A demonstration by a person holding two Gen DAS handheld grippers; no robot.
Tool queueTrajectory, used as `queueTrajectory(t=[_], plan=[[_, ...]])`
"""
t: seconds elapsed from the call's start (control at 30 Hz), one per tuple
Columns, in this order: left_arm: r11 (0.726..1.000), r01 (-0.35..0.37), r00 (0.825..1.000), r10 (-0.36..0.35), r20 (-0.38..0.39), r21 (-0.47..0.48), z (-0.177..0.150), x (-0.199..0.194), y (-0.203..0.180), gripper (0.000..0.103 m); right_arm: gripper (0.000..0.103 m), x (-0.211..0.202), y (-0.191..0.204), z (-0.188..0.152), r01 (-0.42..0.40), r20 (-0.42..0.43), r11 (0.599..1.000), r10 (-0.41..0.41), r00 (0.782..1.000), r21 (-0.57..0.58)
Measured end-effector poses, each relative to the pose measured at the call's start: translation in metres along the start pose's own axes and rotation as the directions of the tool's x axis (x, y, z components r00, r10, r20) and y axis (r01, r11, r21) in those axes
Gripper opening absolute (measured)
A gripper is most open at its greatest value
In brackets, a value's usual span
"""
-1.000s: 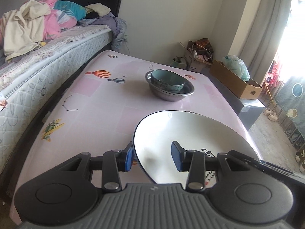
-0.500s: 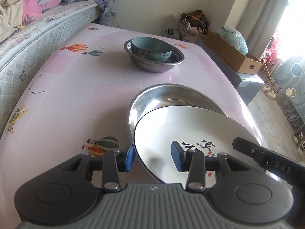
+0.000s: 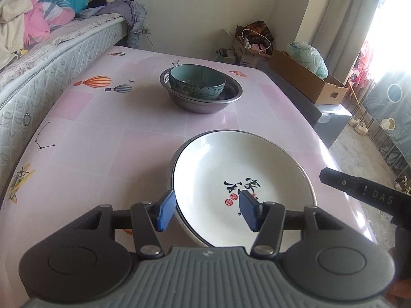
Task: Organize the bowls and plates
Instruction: 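Lower the white plate onto the steel plates and open both grippers, then move both grippers to the steel bowl rim and close them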
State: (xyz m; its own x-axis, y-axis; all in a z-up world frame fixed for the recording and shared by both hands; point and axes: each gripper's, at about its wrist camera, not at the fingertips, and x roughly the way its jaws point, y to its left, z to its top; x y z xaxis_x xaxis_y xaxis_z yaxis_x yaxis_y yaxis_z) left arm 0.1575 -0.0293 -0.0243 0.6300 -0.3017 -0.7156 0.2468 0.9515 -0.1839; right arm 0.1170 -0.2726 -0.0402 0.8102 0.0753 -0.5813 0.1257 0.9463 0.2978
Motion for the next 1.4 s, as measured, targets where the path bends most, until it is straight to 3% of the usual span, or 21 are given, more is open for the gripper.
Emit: queueTrajectory(t=[0.17,0.37,0.57,0.77,1.0,1.07,1.13,1.4], plan=[[1.000,0.001,1.000,-0.001,0.010,-0.004,0.016,0.004,0.007,0.064,0.039,0.004,-0.008,0.018,-0.013,0.007,1.000,0.013,1.000,0.010],[0.998,-0.030,0.999,0.032,0.041,-0.051,0.055,0.020,0.032,0.074,0.046,0.030,-0.018,0.074,-0.126,-0.003,0.991,0.126,0.992,0.035],[0.988,-0.090,0.996,0.092,0.002,-0.128,0.102,0.067,0.069,0.074,0.046,0.096,-0.013,0.131,-0.195,-0.086,0.979,0.200,0.976,0.065],[0.981,-0.119,0.993,0.120,-0.001,-0.156,0.147,0.110,0.086,0.072,0.046,0.169,0.004,0.167,-0.184,-0.141,0.982,0.188,0.972,0.041],[0.979,-0.081,0.997,0.077,-0.030,-0.186,0.178,0.153,0.089,0.056,0.046,0.234,0.013,0.187,-0.153,-0.168,0.988,0.152,0.974,0.007],[0.979,-0.091,0.995,0.083,-0.052,-0.183,0.182,0.166,0.089,0.047,0.042,0.249,0.016,0.189,-0.149,-0.176,0.989,0.147,0.973,0.005],[0.980,-0.084,0.994,0.070,-0.082,-0.183,0.184,0.177,0.090,0.031,0.037,0.261,0.018,0.189,-0.156,-0.185,0.988,0.155,0.970,0.007],[0.979,-0.054,0.994,0.033,-0.107,-0.196,0.185,0.194,0.093,0.023,0.019,0.290,0.017,0.175,-0.150,-0.211,0.989,0.148,0.966,0.008]])
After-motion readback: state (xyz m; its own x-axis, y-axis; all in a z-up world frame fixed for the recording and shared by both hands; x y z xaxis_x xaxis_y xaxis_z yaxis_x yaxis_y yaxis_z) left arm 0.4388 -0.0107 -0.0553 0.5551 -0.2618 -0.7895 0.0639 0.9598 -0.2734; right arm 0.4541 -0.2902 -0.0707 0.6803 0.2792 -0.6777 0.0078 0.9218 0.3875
